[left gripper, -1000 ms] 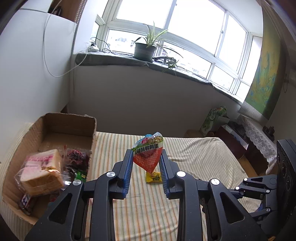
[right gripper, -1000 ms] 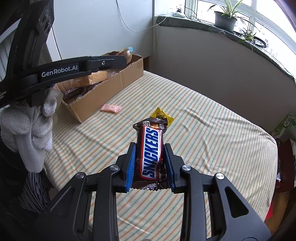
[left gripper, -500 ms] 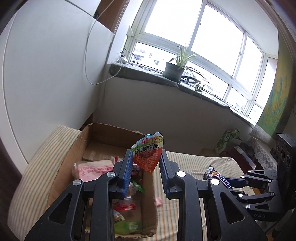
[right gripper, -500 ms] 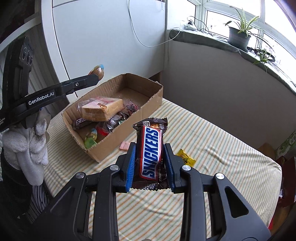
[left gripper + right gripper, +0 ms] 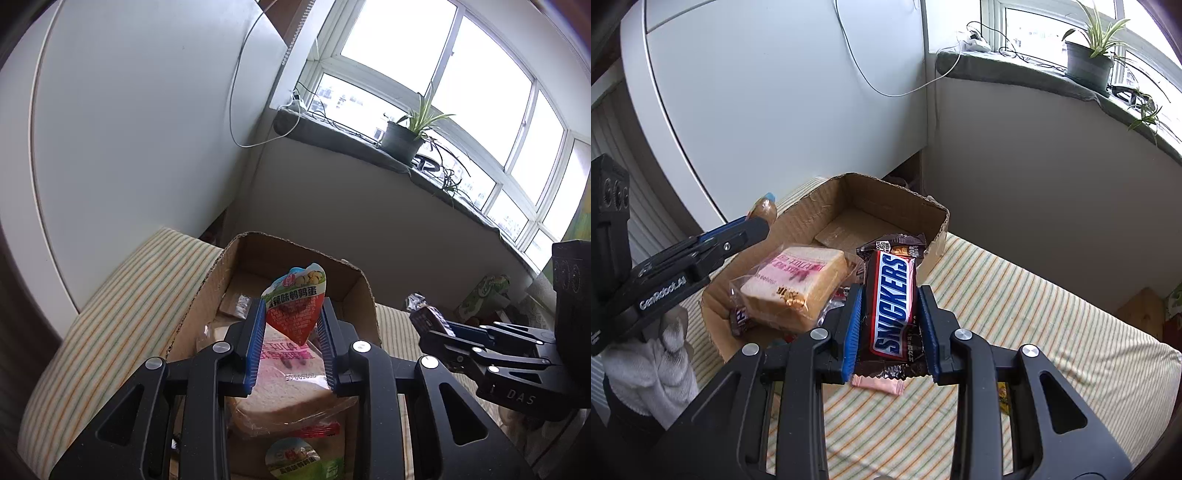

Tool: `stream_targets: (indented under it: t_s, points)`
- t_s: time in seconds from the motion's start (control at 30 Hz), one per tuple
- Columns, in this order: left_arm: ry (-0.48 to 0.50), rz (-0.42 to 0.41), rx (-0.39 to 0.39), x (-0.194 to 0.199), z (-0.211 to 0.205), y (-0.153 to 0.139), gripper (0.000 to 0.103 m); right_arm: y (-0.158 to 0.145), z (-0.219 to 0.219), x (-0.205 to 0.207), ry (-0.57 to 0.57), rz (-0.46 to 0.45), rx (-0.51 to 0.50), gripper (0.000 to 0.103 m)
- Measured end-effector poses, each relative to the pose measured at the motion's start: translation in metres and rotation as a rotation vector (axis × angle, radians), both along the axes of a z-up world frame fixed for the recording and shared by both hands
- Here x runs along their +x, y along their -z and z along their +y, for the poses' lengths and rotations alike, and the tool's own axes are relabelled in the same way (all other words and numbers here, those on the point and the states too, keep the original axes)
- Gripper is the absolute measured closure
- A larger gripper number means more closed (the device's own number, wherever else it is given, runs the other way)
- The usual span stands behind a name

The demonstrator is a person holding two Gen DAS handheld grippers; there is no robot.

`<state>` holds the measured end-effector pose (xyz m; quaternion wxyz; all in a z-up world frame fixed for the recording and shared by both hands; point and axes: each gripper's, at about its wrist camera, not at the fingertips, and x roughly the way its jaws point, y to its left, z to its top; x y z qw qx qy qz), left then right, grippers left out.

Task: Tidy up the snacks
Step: 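Carry both candies over the box and open both tools to drop them, then move both tools back over the bed toward the pink and yellow candies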

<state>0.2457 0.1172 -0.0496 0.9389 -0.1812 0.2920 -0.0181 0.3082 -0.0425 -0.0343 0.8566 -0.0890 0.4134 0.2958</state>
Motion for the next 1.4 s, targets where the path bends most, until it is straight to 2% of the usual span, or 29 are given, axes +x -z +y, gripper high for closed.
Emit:
stream_targets:
  t_s: [0.37, 0.63, 0.7, 0.77, 0.87, 1.17, 1.27, 1.4]
  points:
    - [-0.019, 0.009, -0.017, 0.002, 0.014, 0.003, 0.077, 0.021, 0.04, 0.033, -0.004, 0.035, -0.004, 0.072]
    - [-0.012, 0.024, 0.001, 0.003, 0.009, 0.004, 0.076, 0.018, 0.038, 0.034, 0.013, 0.014, -0.002, 0.072]
    - [-0.012, 0.021, 0.001, 0.003, 0.009, 0.003, 0.076, 0.017, 0.035, 0.035, 0.024, 0.024, -0.006, 0.069]
    - [-0.011, 0.018, 0.006, 0.002, 0.008, 0.002, 0.072, 0.016, 0.031, 0.034, 0.038, 0.016, -0.012, 0.053]
    - [-0.007, 0.021, 0.011, 0.003, 0.006, 0.003, 0.072, 0.011, 0.023, 0.031, 0.06, -0.013, -0.01, 0.036]
    - [-0.01, 0.016, 0.007, -0.001, 0.009, 0.001, 0.072, 0.003, 0.006, 0.023, 0.077, -0.016, -0.009, 0.036]
    - [-0.006, 0.008, 0.004, -0.003, 0.01, 0.001, 0.066, 0.002, -0.006, 0.019, 0.087, -0.012, 0.008, 0.036]
    - [-0.013, -0.009, -0.003, -0.007, 0.013, -0.002, 0.066, 0.004, -0.025, 0.014, 0.101, 0.025, 0.063, 0.036]
